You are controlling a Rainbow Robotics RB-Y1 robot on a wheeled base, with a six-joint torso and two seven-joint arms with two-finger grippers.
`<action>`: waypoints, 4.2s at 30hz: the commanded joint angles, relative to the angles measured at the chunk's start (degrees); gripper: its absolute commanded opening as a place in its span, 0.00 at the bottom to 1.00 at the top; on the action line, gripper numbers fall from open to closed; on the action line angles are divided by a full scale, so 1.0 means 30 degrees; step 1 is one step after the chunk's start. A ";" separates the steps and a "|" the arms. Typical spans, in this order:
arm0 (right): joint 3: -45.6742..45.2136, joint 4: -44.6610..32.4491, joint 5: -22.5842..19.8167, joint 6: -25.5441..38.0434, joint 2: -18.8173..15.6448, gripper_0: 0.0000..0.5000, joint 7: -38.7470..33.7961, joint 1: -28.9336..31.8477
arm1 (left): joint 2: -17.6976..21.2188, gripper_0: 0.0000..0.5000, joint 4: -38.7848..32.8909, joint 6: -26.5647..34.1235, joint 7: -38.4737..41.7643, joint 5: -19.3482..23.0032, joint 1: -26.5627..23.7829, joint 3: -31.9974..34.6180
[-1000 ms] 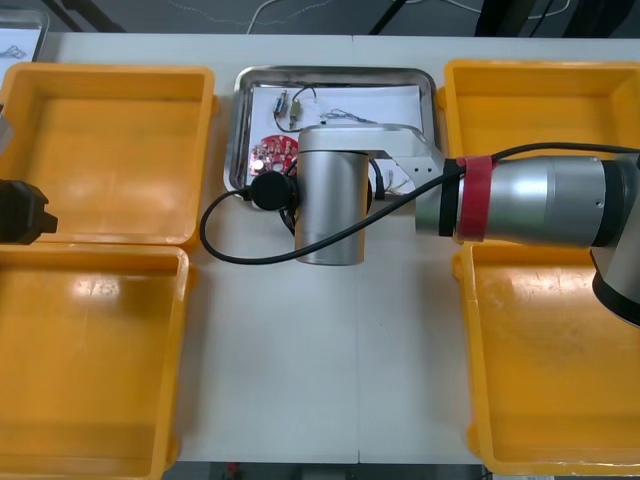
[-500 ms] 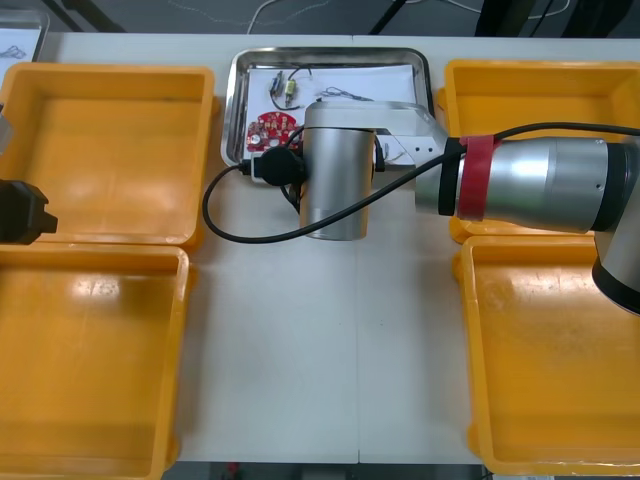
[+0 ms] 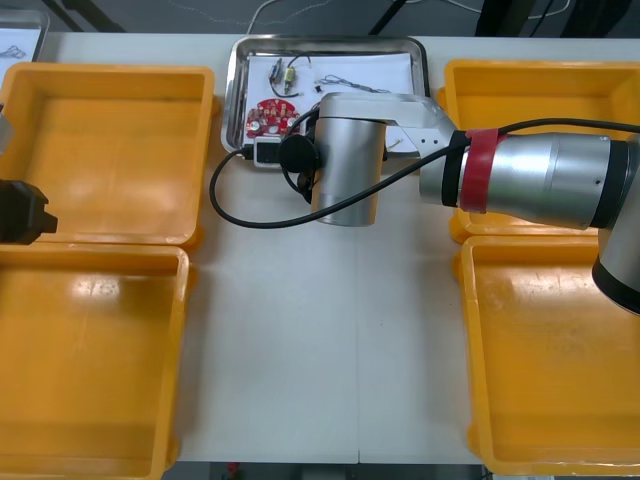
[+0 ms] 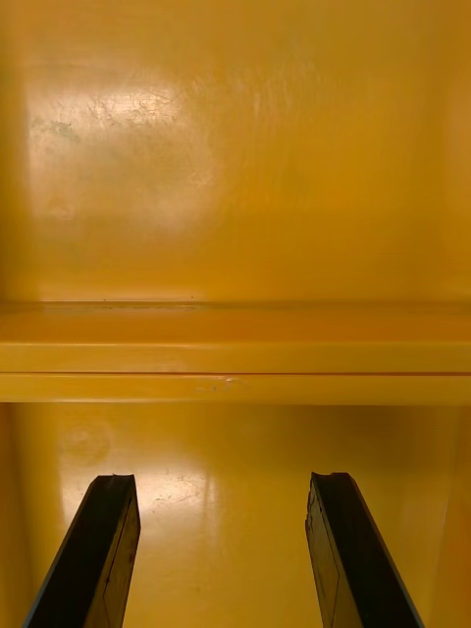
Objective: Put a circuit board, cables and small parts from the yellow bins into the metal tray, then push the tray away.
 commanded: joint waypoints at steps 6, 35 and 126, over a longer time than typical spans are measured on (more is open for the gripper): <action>0.0050 -0.0187 -0.0903 -0.0099 -0.0261 1.00 0.0716 -0.1220 | 0.0513 1.00 -0.0147 0.0099 -0.0718 0.0096 0.0416 0.0387; -0.6718 -0.8918 -0.5004 1.0477 -0.2898 1.00 -0.0544 0.1710 | 0.0513 1.00 -0.0147 0.0099 -0.0718 0.0096 0.0416 0.0387; -3.0214 -1.4718 -0.9047 1.7420 -0.7849 1.00 -0.7370 2.0548 | 0.0513 1.00 -0.0147 0.0099 -0.0718 0.0096 0.0416 0.0387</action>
